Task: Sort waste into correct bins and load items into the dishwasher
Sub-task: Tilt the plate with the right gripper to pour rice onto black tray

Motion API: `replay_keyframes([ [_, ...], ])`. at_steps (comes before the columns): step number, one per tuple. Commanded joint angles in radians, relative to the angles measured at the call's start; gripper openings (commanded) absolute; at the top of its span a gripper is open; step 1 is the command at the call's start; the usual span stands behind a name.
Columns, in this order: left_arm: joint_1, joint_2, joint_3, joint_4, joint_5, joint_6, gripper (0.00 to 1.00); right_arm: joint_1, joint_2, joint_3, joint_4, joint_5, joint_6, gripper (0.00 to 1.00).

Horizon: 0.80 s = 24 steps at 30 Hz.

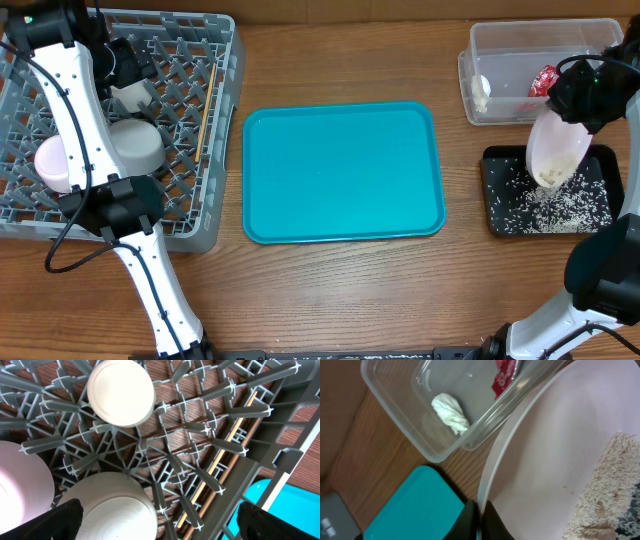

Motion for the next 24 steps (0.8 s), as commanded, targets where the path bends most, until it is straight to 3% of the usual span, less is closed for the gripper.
replay_keyframes([
  [1, -0.007, -0.037, 0.013, -0.002, -0.01, -0.01, 1.0, -0.021, -0.016, 0.019, 0.005, -0.054, -0.011, 0.04],
  [24, -0.007, -0.037, 0.013, -0.002, -0.01, -0.01, 1.0, -0.222, -0.015, -0.044, -0.02, -0.389, -0.145, 0.04],
])
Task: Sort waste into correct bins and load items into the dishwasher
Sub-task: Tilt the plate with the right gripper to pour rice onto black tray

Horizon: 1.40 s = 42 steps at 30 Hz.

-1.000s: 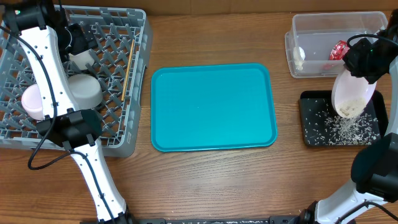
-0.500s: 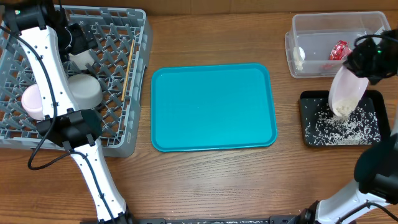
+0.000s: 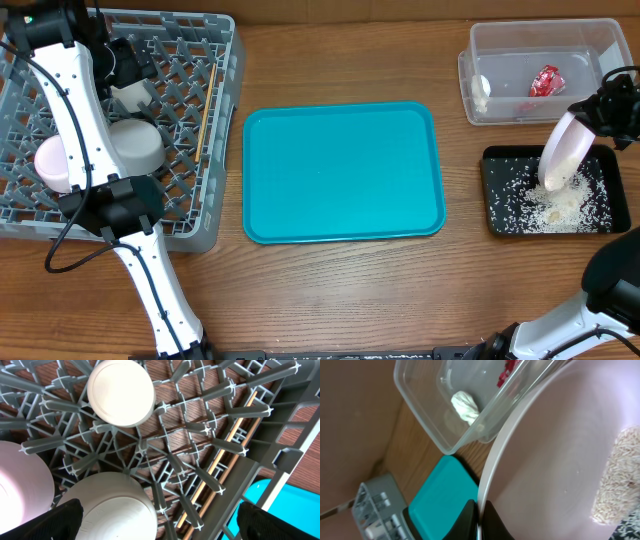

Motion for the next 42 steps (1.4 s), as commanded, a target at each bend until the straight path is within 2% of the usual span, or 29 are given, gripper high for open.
replay_keyframes([
  [1, -0.007, -0.037, 0.013, -0.002, -0.01, -0.01, 1.0, -0.022, -0.015, -0.003, -0.002, -0.068, -0.026, 0.04],
  [12, -0.007, -0.037, 0.013, -0.002, -0.01, -0.01, 1.0, -0.044, -0.014, -0.007, 0.013, -0.128, -0.109, 0.04],
  [19, -0.007, -0.037, 0.013, -0.002, -0.01, -0.01, 1.0, -0.051, -0.012, -0.01, -0.003, -0.065, -0.089, 0.04],
  [22, -0.007, -0.037, 0.013, -0.002, -0.01, -0.01, 1.0, -0.064, -0.012, -0.01, -0.044, -0.124, -0.076, 0.04],
  [24, -0.007, -0.037, 0.013, -0.002, -0.01, -0.01, 1.0, -0.066, -0.01, -0.012, -0.021, -0.069, -0.057, 0.04],
  [26, -0.007, -0.037, 0.013, -0.002, -0.01, -0.01, 1.0, -0.069, -0.01, -0.012, -0.04, -0.103, -0.05, 0.04],
  [28, -0.007, -0.037, 0.013, -0.002, -0.01, -0.01, 1.0, -0.072, -0.01, -0.012, -0.03, -0.143, -0.129, 0.04],
  [35, -0.007, -0.037, 0.013, -0.002, -0.01, -0.01, 1.0, -0.075, -0.009, -0.018, -0.025, -0.012, -0.128, 0.04],
  [37, -0.007, -0.037, 0.013, -0.002, -0.01, -0.01, 1.0, -0.077, -0.009, -0.018, -0.042, -0.066, -0.124, 0.04],
  [39, -0.007, -0.037, 0.013, -0.002, -0.01, -0.01, 1.0, -0.077, -0.008, -0.018, -0.022, -0.058, -0.185, 0.04],
  [40, -0.007, -0.037, 0.013, -0.002, -0.01, -0.01, 1.0, -0.074, -0.005, -0.018, -0.022, -0.031, -0.159, 0.04],
  [42, -0.007, -0.037, 0.013, -0.002, -0.01, -0.01, 1.0, -0.077, -0.004, -0.018, -0.045, -0.098, -0.146, 0.04],
])
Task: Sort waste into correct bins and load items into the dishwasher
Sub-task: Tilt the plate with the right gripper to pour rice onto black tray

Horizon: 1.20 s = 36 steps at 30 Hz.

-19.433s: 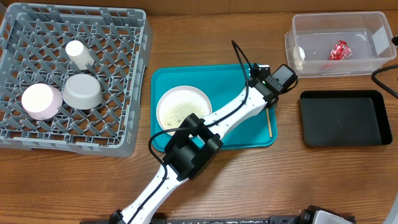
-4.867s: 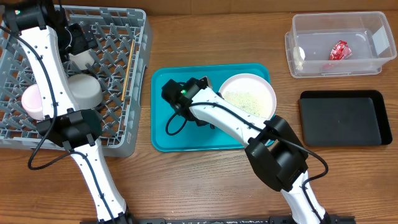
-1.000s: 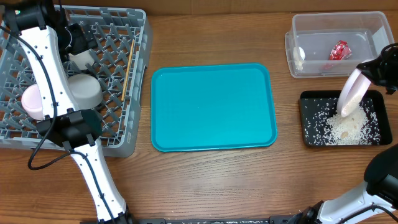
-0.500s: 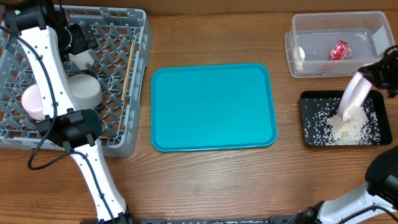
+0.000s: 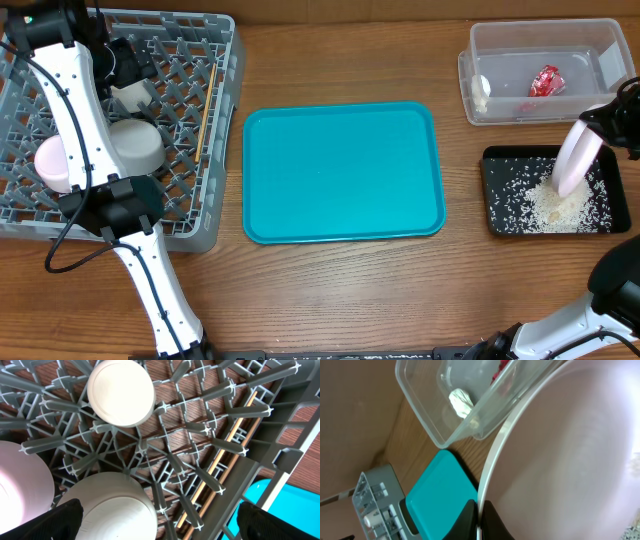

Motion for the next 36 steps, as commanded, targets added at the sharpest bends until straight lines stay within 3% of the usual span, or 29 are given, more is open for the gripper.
replay_keyframes([
  [1, -0.007, -0.037, 0.013, -0.002, -0.01, -0.01, 1.0, -0.008, -0.004, -0.006, -0.002, -0.055, -0.054, 0.04],
  [4, -0.007, -0.037, 0.013, -0.002, -0.01, -0.01, 1.0, -0.007, 0.0, -0.01, -0.021, -0.055, -0.02, 0.04],
  [6, -0.007, -0.037, 0.013, -0.002, -0.01, -0.01, 1.0, -0.007, 0.001, -0.013, -0.01, -0.086, -0.129, 0.04],
  [9, -0.007, -0.037, 0.013, -0.002, -0.01, -0.01, 1.0, -0.006, 0.003, -0.014, -0.034, -0.075, -0.029, 0.04],
  [11, -0.007, -0.037, 0.013, -0.002, -0.01, -0.01, 1.0, -0.006, 0.004, -0.016, -0.007, -0.048, -0.129, 0.04],
  [13, -0.007, -0.037, 0.013, -0.002, -0.01, -0.01, 1.0, -0.004, 0.009, -0.021, -0.023, -0.015, -0.048, 0.04],
  [16, -0.007, -0.037, 0.013, -0.002, -0.01, -0.01, 1.0, -0.004, 0.009, -0.032, -0.011, -0.05, -0.147, 0.04],
  [18, -0.007, -0.037, 0.013, -0.002, -0.01, -0.01, 1.0, -0.002, 0.011, -0.04, -0.023, -0.019, -0.018, 0.04],
  [22, -0.007, -0.037, 0.013, -0.002, -0.01, -0.01, 1.0, 0.0, 0.013, -0.06, 0.002, 0.003, -0.038, 0.04],
  [23, -0.007, -0.037, 0.013, -0.002, -0.01, -0.01, 1.0, -0.001, 0.013, -0.06, -0.027, -0.054, -0.032, 0.04],
  [24, -0.007, -0.037, 0.013, -0.002, -0.01, -0.01, 1.0, -0.001, 0.013, -0.06, -0.04, -0.159, -0.118, 0.04],
  [25, -0.007, -0.037, 0.013, -0.002, -0.01, -0.01, 1.0, -0.001, 0.013, -0.06, -0.027, -0.192, -0.236, 0.04],
  [26, -0.007, -0.037, 0.013, -0.002, -0.01, -0.01, 1.0, 0.0, 0.015, -0.061, -0.003, -0.156, -0.265, 0.04],
  [28, -0.007, -0.037, 0.013, -0.002, -0.01, -0.01, 1.0, -0.001, 0.018, -0.061, -0.035, -0.166, -0.114, 0.04],
  [31, -0.007, -0.037, 0.013, -0.002, -0.01, -0.01, 1.0, -0.016, 0.014, -0.061, -0.032, -0.303, -0.301, 0.04],
  [33, -0.007, -0.037, 0.013, -0.002, -0.01, -0.01, 1.0, -0.023, 0.014, -0.061, -0.042, -0.283, -0.173, 0.04],
  [36, -0.007, -0.037, 0.013, -0.002, -0.01, -0.01, 1.0, -0.044, 0.012, -0.061, -0.049, -0.347, -0.22, 0.04],
])
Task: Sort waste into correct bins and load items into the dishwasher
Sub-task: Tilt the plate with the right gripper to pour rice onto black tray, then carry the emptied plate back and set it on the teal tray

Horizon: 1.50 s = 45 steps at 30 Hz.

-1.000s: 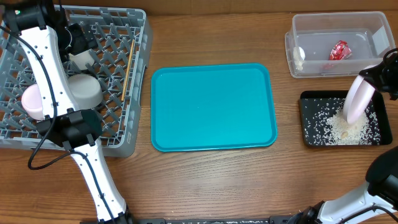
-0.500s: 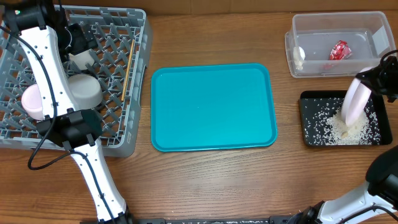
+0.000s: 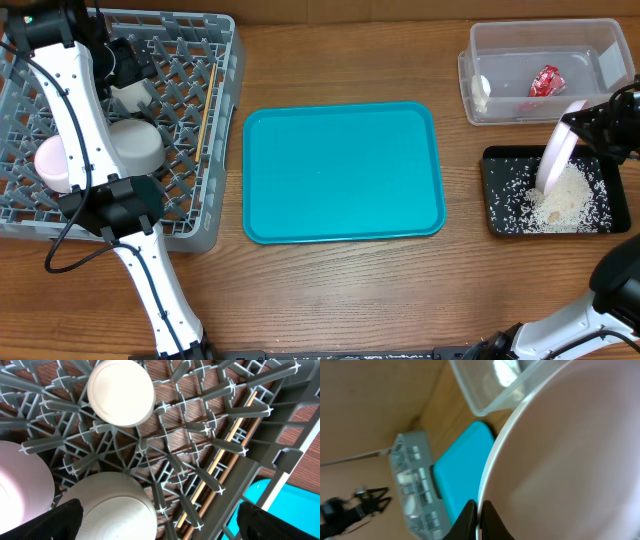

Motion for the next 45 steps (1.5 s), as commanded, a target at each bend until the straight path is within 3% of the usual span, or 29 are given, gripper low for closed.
replay_keyframes([
  [1, -0.007, -0.036, 0.013, -0.002, -0.01, -0.01, 1.0, -0.029, 0.004, 0.0, 0.021, -0.028, 0.042, 0.04],
  [2, -0.007, -0.036, 0.013, -0.002, -0.01, -0.01, 1.0, -0.035, 0.004, 0.0, 0.01, 0.034, 0.147, 0.04],
  [4, -0.007, -0.036, 0.013, -0.002, -0.01, -0.01, 1.0, -0.052, 0.003, 0.0, -0.029, 0.026, 0.208, 0.04],
  [9, -0.007, -0.036, 0.013, -0.002, -0.01, -0.01, 1.0, -0.08, 0.002, 0.001, -0.086, -0.096, 0.118, 0.04],
  [12, -0.007, -0.036, 0.013, -0.002, -0.01, -0.01, 0.99, -0.084, -0.027, 0.0, -0.122, -0.252, -0.01, 0.04],
  [16, -0.007, -0.036, 0.013, -0.002, -0.01, -0.01, 1.0, -0.082, -0.08, 0.008, -0.085, -0.249, 0.029, 0.04],
  [21, -0.007, -0.036, 0.013, -0.002, -0.01, -0.01, 1.0, -0.003, -0.19, 0.008, -0.082, -0.253, -0.047, 0.04],
  [26, -0.007, -0.036, 0.013, -0.002, -0.01, -0.01, 1.0, 0.205, -0.277, 0.007, -0.034, -0.252, -0.172, 0.04],
  [31, -0.007, -0.036, 0.013, -0.002, -0.01, -0.01, 1.0, 0.508, -0.264, 0.004, 0.082, -0.138, -0.151, 0.04],
  [37, -0.007, -0.036, 0.013, -0.002, -0.01, -0.01, 1.0, 0.856, -0.146, 0.003, 0.188, 0.493, 0.233, 0.04],
  [45, -0.007, -0.036, 0.013, -0.002, -0.01, -0.01, 1.0, 1.251, 0.045, 0.003, 0.338, 0.757, 0.449, 0.04],
])
